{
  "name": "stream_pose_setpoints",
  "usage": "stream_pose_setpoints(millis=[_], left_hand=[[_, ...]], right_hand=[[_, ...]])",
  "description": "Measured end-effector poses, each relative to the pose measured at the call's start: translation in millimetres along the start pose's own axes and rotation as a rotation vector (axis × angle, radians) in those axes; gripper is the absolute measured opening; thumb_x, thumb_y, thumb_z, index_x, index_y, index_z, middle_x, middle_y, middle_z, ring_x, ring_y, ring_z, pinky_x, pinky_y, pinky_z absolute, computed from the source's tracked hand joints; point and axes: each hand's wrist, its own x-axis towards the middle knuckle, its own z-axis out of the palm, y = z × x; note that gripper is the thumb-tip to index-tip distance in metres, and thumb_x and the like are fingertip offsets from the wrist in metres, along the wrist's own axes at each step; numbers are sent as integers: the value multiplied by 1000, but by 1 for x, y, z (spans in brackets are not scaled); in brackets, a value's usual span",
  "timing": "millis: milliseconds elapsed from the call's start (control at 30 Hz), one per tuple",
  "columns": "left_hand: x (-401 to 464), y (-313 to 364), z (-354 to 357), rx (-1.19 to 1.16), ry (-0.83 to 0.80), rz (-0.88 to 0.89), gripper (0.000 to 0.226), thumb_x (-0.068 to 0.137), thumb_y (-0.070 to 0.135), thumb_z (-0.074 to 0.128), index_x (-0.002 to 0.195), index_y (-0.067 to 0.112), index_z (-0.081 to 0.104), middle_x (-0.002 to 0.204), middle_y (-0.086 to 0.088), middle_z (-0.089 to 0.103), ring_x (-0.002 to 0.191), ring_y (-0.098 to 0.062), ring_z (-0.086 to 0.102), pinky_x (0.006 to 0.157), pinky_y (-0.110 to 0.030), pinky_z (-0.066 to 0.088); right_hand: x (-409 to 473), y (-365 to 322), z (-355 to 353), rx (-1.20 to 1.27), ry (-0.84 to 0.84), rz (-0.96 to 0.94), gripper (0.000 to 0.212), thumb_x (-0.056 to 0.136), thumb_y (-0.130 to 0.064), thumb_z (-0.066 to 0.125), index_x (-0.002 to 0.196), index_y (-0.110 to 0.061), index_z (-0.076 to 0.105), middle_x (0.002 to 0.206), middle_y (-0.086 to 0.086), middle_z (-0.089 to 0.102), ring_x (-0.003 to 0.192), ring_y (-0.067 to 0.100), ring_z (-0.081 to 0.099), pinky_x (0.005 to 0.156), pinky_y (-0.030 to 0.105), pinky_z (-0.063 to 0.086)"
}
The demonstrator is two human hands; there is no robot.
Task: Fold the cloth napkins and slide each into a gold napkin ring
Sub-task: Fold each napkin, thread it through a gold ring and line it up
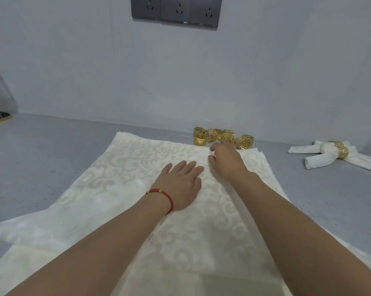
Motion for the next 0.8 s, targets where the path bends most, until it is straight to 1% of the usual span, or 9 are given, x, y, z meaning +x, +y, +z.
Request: stream_pose_setpoints(millis=[67, 100, 167, 267, 367, 467, 567, 700, 800], left_hand=[[1, -1, 0, -13, -6, 0, 50, 105, 39, 14, 155, 36, 16, 165, 10, 10, 151, -12, 5, 122, -47, 6], [1, 0, 0, -11, -4, 3, 50, 104, 39, 14, 154, 36, 17, 165, 10, 11, 151, -12, 6, 122, -47, 7], [2, -1, 0, -13, -8, 3, 50, 104, 38, 15, 153, 35, 18, 165, 9, 13, 151, -12, 8, 122, -48, 8], [3, 0, 0, -15, 5, 4, 49, 103, 38, 18, 152, 35, 22, 163, 9, 17, 149, -12, 13, 121, -47, 11], [5, 0, -6, -52, -16, -7, 47, 102, 37, 23, 149, 36, 28, 160, 11, 23, 147, -12, 18, 120, -46, 14], [12, 0, -24, -59, -118, -14, 47, 100, 36, 26, 146, 38, 34, 153, 14, 33, 142, -16, 29, 113, -42, 24], [28, 1, -48, -85, -210, -99, 43, 101, 29, 30, 141, 37, 43, 148, 6, 45, 133, -21, 41, 110, -43, 28], [56, -4, -51, -208, 9, -225, 25, 99, 29, 40, 115, 26, 60, 118, -6, 65, 110, -29, 55, 90, -37, 46], [72, 0, -44, -213, 132, -292, 23, 97, 27, 47, 111, 26, 66, 110, -6, 65, 110, -29, 56, 80, -34, 46]], right_hand=[[17, -4, 6, 18, -42, 42, 25, 101, -11, 49, 124, -9, 60, 137, 13, 45, 120, 32, 52, 95, 38, 44], [22, -5, 9, 24, -61, 57, 15, 99, -9, 48, 106, -10, 61, 128, 14, 45, 111, 30, 53, 85, 34, 45], [30, -6, 13, 52, -52, 57, 18, 94, -6, 49, 78, -14, 54, 112, 11, 49, 95, 26, 53, 70, 32, 44], [30, -2, 15, 131, 18, 43, 15, 91, -7, 53, 86, -18, 62, 106, 5, 64, 97, 25, 63, 78, 37, 53], [21, 3, 14, 166, 115, -35, 14, 92, -10, 54, 89, -23, 57, 100, 1, 62, 89, 23, 59, 73, 35, 46], [13, 10, 12, 176, 134, -148, 15, 90, -5, 55, 87, -19, 59, 90, -1, 62, 82, 22, 58, 69, 32, 42], [6, 16, 16, 141, 112, -207, 18, 90, -1, 55, 93, -14, 68, 90, -1, 63, 89, 25, 60, 72, 34, 44], [-2, 19, 24, 165, 148, -222, 26, 94, 1, 52, 100, -12, 75, 101, 7, 65, 99, 27, 60, 83, 39, 49], [1, 22, 24, 222, 153, -212, 28, 92, 1, 53, 98, -13, 77, 105, 6, 68, 101, 26, 62, 86, 39, 50]])
